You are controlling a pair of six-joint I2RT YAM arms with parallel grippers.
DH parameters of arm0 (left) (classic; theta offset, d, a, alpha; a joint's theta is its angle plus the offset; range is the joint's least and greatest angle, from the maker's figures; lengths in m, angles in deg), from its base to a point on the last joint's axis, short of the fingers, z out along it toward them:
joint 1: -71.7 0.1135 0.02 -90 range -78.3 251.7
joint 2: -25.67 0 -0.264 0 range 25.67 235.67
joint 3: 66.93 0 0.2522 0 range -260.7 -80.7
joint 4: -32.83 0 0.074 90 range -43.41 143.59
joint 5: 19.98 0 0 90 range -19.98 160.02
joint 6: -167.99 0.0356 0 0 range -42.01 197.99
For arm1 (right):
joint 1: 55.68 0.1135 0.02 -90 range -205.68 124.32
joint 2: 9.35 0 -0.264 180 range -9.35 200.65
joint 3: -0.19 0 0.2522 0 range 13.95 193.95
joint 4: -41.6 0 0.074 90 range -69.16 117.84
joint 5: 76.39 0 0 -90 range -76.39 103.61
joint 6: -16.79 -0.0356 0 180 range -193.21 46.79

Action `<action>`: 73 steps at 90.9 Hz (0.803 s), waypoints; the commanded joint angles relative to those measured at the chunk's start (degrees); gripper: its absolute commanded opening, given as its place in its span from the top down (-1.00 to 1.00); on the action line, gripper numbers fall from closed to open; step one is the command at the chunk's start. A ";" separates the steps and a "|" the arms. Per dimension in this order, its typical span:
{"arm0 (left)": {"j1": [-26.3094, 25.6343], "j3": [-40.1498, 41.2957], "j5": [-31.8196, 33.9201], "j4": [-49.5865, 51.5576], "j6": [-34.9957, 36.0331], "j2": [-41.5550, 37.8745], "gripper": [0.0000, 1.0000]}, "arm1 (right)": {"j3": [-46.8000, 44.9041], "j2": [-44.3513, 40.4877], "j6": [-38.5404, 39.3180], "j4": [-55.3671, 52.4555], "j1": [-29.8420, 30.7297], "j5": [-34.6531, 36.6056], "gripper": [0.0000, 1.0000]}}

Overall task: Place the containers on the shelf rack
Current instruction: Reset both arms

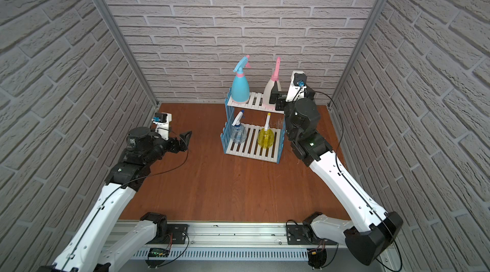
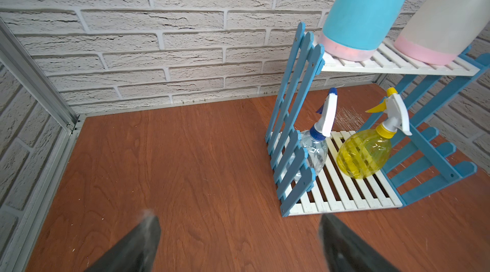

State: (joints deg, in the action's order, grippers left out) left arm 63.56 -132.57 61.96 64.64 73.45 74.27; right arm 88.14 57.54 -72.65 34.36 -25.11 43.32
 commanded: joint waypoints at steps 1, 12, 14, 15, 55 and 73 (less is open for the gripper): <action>0.36 0.93 1.29 -2.91 -2.11 -0.99 -0.96 | -3.26 -3.68 -0.27 -6.35 -0.44 -2.20 -0.99; 0.40 1.70 4.35 -2.71 -4.40 -1.09 -0.96 | -6.75 -7.35 0.88 -10.73 -0.80 -0.77 -0.99; 0.36 2.00 5.15 -2.76 -4.82 -1.17 -0.96 | -7.54 -7.98 1.03 -11.22 -0.89 -0.40 -0.99; 0.38 2.20 5.59 -2.80 -5.06 -1.24 -0.96 | -7.91 -8.25 1.12 -11.47 -0.96 -0.16 -0.99; 1.09 10.08 24.73 -11.53 -14.53 1.41 -0.96 | -25.70 -11.41 -10.61 -8.88 -17.62 -7.63 -0.98; 5.65 15.97 27.50 -21.23 -16.96 7.39 -0.96 | -34.05 -7.38 -14.61 -2.59 -25.64 -10.95 -0.99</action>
State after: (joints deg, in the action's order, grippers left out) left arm 66.25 -120.44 86.01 52.83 59.57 78.95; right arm 57.83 48.60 -83.14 25.38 -47.80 35.11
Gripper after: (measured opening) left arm 0.982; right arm 0.994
